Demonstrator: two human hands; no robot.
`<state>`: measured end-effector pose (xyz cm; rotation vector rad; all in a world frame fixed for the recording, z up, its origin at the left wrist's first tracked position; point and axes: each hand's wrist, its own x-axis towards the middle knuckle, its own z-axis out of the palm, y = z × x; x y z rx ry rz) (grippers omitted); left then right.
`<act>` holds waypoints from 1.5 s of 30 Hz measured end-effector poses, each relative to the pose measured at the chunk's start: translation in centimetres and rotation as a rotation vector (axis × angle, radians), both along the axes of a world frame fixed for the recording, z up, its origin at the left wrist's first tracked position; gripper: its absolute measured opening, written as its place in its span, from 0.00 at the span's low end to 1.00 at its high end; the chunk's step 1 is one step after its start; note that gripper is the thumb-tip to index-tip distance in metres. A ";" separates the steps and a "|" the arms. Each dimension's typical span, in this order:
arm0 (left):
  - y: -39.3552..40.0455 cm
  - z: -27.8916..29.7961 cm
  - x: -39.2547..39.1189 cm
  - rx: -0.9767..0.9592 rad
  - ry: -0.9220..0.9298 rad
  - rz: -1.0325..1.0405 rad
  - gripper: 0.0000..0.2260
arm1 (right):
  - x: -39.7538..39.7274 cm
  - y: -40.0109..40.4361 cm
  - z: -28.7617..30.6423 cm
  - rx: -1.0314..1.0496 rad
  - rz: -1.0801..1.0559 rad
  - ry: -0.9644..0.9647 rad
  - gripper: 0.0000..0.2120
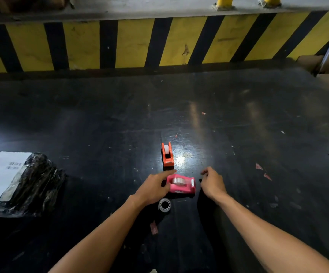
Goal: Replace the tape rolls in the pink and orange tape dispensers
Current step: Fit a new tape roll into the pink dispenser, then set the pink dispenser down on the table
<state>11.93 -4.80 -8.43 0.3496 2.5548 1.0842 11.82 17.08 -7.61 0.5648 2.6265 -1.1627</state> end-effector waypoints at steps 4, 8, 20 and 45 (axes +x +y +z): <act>-1.9 -1.7 0.8 -0.023 0.078 0.189 0.24 | -0.4 -0.3 1.2 -0.063 0.267 0.132 0.16; -2.8 -3.9 1.6 -0.242 0.154 0.301 0.25 | -0.1 -0.8 0.2 0.265 0.715 0.028 0.40; -2.3 -6.6 2.5 -0.524 0.269 0.287 0.26 | 0.1 2.4 -1.9 0.064 0.564 0.221 0.27; -2.1 -5.8 1.3 -0.294 0.223 0.360 0.27 | -7.6 -3.6 -0.6 0.289 -0.054 0.266 0.34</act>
